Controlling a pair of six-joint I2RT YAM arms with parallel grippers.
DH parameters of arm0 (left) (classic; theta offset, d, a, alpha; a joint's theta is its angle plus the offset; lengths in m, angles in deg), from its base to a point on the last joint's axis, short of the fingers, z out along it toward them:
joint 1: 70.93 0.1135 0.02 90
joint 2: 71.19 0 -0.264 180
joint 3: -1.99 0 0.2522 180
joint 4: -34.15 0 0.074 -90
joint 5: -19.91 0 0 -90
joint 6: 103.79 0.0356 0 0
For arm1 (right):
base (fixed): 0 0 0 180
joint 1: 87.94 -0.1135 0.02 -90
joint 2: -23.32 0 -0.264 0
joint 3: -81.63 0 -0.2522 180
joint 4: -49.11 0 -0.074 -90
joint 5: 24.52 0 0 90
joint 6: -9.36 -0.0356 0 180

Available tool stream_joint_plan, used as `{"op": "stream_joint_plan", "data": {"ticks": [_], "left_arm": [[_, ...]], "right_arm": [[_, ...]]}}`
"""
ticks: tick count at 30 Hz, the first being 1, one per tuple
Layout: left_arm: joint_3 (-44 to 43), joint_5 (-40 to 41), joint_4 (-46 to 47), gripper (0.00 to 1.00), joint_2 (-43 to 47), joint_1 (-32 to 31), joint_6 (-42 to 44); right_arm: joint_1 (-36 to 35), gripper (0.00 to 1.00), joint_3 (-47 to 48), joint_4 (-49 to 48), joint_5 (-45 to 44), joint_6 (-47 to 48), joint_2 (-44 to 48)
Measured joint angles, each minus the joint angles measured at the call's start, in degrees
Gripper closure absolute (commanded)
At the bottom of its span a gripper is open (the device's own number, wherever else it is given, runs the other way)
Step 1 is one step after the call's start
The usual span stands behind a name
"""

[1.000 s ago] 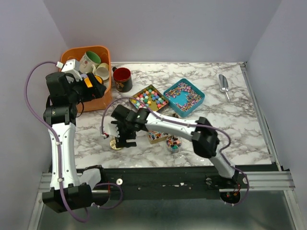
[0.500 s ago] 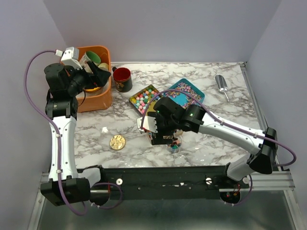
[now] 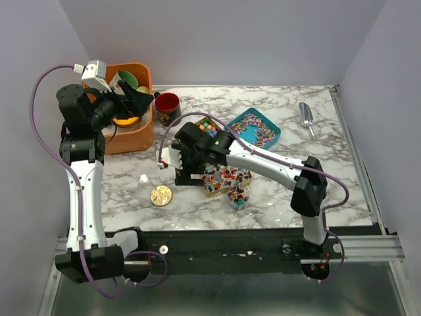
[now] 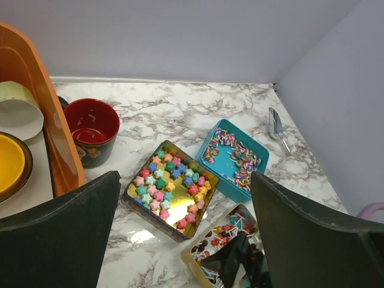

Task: Pack the candies
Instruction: Pick up the bottle lid at the center of the board.

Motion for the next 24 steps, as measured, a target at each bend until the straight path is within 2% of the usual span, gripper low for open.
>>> {"op": "stream_joint_plan", "data": {"ticks": [12, 15, 20, 24], "left_arm": [[4.3, 0.3, -2.8, 0.01, 3.1, 0.1, 2.4], [4.9, 0.8, -3.9, 0.01, 3.3, 0.4, 4.0], [5.1, 1.4, -5.7, 0.01, 3.2, 1.2, 5.3], [5.1, 1.6, -6.2, 0.01, 2.8, 1.6, 5.8]], "right_arm": [[0.1, 0.00, 17.3, -1.4, 8.6, 2.7, -18.5], [0.0, 0.00, 16.8, -2.8, 10.8, 5.6, -20.5], [-1.9, 0.00, 9.4, -7.8, 13.4, 12.5, -19.9], [-4.0, 0.00, 9.6, -7.9, 14.5, 15.0, -21.2]]}}
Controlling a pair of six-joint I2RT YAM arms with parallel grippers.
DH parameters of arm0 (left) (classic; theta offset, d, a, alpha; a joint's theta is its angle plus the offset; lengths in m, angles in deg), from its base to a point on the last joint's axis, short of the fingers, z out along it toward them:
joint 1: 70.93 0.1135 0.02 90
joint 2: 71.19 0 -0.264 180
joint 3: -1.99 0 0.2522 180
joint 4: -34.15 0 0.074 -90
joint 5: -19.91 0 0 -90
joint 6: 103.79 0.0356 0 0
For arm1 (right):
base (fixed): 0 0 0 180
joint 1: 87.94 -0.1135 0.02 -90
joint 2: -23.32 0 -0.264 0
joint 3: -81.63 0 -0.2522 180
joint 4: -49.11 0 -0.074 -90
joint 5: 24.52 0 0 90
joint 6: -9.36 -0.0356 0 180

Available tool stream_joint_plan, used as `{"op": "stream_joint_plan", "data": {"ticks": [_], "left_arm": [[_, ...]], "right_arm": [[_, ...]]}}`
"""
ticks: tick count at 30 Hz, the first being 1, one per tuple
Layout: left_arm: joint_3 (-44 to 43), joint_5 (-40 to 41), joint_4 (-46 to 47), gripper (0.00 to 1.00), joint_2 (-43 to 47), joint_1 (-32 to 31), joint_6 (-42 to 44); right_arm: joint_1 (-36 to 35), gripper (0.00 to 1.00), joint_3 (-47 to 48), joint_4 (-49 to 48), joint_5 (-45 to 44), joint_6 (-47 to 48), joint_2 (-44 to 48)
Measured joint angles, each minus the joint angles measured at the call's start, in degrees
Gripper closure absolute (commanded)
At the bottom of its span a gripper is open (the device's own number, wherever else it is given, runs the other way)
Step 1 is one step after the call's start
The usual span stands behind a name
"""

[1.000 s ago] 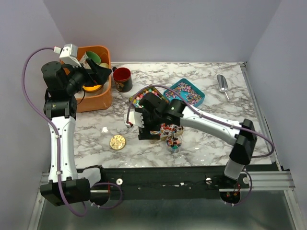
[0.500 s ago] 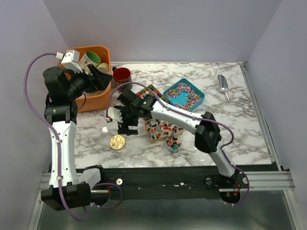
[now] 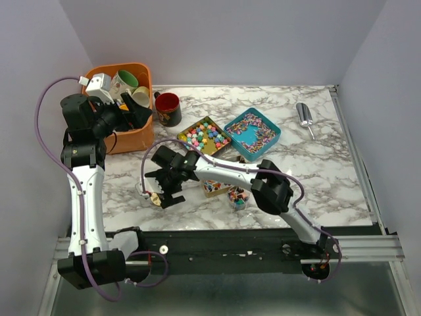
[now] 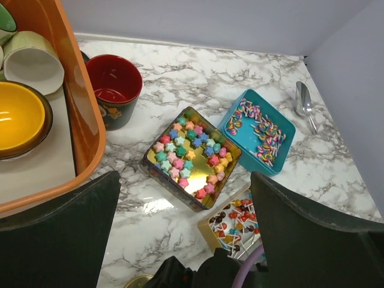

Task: Pack the candies
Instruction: Pick up the bottle lid at the center of the board.

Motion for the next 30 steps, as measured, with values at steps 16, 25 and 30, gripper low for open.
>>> {"op": "stream_joint_plan", "data": {"ticks": [16, 25, 30], "left_arm": [[0.0, 0.1, -3.2, 0.01, -0.6, 0.0, 1.6], [1.7, 0.1, -3.2, 0.01, -0.6, -0.1, 0.9], [2.0, 0.0, -3.2, 0.01, -0.5, -0.1, 0.7]], "right_arm": [[-1.2, 0.00, 10.8, 0.9, 0.4, 0.0, -8.5], [-1.1, 0.00, 12.6, 4.4, 1.6, -1.9, -10.8], [-1.1, 0.04, 12.7, 5.4, 1.6, -2.4, -10.8]]}}
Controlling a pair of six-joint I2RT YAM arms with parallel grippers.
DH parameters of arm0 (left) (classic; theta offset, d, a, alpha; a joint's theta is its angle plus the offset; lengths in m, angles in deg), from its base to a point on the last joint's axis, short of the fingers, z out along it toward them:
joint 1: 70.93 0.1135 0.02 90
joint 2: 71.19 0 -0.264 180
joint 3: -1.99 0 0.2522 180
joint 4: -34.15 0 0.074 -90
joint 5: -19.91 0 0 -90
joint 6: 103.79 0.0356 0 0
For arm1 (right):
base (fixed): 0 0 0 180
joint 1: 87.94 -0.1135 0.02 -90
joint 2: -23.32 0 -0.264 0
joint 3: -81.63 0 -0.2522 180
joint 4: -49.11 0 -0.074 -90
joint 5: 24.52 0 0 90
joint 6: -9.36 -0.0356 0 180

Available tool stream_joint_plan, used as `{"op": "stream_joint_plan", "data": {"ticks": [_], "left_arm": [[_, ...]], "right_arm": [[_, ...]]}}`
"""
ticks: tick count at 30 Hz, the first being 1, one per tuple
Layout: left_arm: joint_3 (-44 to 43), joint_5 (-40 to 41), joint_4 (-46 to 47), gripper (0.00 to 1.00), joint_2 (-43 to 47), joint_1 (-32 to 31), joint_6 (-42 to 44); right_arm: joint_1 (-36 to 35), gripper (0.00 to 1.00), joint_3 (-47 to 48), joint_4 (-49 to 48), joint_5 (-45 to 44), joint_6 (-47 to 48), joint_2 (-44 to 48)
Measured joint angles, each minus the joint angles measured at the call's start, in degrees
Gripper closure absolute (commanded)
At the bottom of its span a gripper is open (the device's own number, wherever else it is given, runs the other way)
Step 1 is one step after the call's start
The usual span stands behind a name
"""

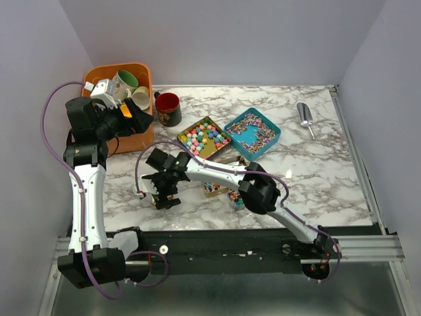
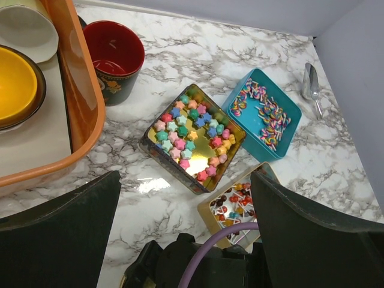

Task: Pack the candies
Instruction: Pick up the bottle lid at the center of the board, then close the bottle lid on the packing bottle.

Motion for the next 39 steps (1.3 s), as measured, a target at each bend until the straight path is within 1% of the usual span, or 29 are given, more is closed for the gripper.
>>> {"op": "stream_joint_plan", "data": {"ticks": [3, 7, 8, 9, 10, 13, 18, 23, 27, 29, 33, 34, 35, 39], "left_arm": [[0.3, 0.0, 0.0, 0.01, 0.0, 0.0, -0.1], [0.4, 0.0, 0.0, 0.01, 0.0, 0.0, -0.2], [0.4, 0.0, 0.0, 0.01, 0.0, -0.1, -0.2], [0.5, 0.0, 0.0, 0.01, 0.0, -0.2, -0.2], [0.5, 0.0, 0.0, 0.01, 0.0, -0.3, -0.3], [0.7, 0.0, 0.0, 0.01, 0.0, -0.5, -0.4], [0.7, 0.0, 0.0, 0.01, 0.0, -1.1, -0.4], [0.7, -0.1, 0.0, 0.01, -0.1, -1.3, -0.4], [0.7, -0.1, 0.7, 0.01, -0.5, -1.5, -1.6], [0.7, -0.1, 1.4, 0.01, -0.6, -1.6, -2.4], [0.7, -0.3, 2.8, 0.01, -0.6, -2.3, -3.1], [0.8, -0.4, 3.3, 0.01, -0.5, -2.4, -3.2], [1.2, -0.5, 4.2, 0.01, -0.3, -2.7, -3.3], [4.7, -0.9, 7.1, 0.01, 1.5, -4.4, -4.3]], "right_arm": [[0.0, 0.05, 0.0, 0.3, 0.0, -0.5, 0.0], [0.0, 0.01, 0.0, 0.3, -0.3, -1.5, -0.1], [0.0, 0.02, 0.0, 0.3, -0.3, -1.7, -0.1], [0.0, 0.03, 0.1, 0.4, -0.5, -2.1, -0.2], [0.0, 0.08, 0.7, 0.8, -0.7, -2.5, -0.4], [0.0, 0.16, 2.4, 2.3, -0.8, -3.3, -1.4], [0.0, 0.20, 2.5, 2.6, -1.2, -3.9, -1.4], [0.0, 0.20, -2.3, 3.3, -3.2, -4.9, 2.1], [0.5, 0.20, -8.2, 6.3, -5.2, -5.5, 9.1], [1.0, 0.20, -11.7, 7.5, -5.8, -5.5, 15.1], [3.7, 0.20, -20.3, 9.9, -6.6, -4.8, 32.3], [4.3, 0.20, -22.0, 10.4, -6.9, -4.6, 35.4], [5.7, 0.20, -25.4, 10.4, -7.3, -4.4, 40.2], [10.6, 0.21, -38.1, 12.5, -8.9, -3.8, 51.9]]}}
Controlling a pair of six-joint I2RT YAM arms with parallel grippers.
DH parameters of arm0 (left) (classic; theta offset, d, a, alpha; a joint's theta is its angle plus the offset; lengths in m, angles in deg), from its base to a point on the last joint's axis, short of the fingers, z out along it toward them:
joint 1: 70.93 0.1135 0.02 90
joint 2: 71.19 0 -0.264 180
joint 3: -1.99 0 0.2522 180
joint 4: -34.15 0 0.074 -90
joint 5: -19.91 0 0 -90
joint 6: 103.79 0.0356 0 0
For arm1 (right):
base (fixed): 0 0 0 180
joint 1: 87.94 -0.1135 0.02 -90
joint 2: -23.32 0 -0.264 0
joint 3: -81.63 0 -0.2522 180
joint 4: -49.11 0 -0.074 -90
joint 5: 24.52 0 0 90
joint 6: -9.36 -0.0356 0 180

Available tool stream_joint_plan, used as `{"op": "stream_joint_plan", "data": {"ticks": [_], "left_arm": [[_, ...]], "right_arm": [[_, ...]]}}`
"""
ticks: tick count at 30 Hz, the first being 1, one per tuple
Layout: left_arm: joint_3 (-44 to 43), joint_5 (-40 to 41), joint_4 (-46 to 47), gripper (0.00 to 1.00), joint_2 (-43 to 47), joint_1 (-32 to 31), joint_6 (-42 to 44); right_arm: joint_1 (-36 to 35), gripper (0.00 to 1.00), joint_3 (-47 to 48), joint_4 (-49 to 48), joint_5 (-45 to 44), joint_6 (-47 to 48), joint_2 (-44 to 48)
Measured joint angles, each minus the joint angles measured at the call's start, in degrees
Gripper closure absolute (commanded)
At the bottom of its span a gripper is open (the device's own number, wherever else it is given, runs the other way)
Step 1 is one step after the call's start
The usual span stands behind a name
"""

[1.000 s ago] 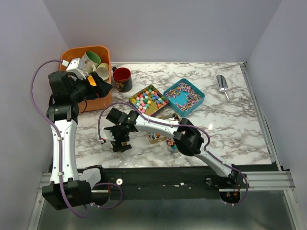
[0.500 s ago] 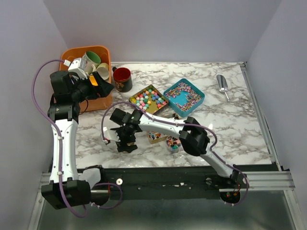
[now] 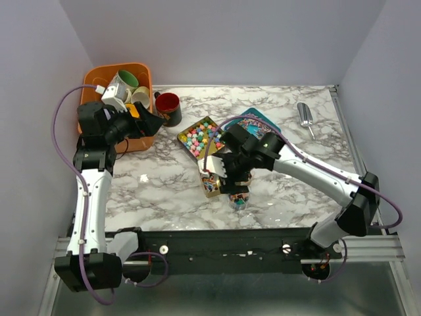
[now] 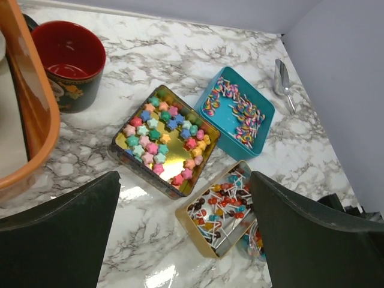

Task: Pack the candies
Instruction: Close the bottle lid on the packing bottle.

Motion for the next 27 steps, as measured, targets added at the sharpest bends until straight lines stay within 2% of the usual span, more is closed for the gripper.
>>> {"op": "stream_joint_plan", "data": {"ticks": [7, 16, 23, 27], "left_arm": [[6.7, -0.2, 3.2, 0.01, 2.5, -4.8, -1.1], [12.9, -0.2, 3.5, 0.01, 3.4, -4.9, -1.0], [13.2, -0.2, 2.3, 0.01, 3.3, -4.5, 1.3], [12.6, -0.2, 0.6, 0.01, 2.6, -3.4, 2.5]], "right_arm": [[3.1, 0.21, -18.1, 1.9, -4.4, 1.0, 5.1], [3.7, 0.22, -19.5, -0.2, -4.9, 2.7, 5.2], [3.9, 0.22, -25.2, -4.2, -4.8, 6.9, 7.1], [3.9, 0.24, -24.7, -5.0, -4.2, 7.5, 7.5]]}}
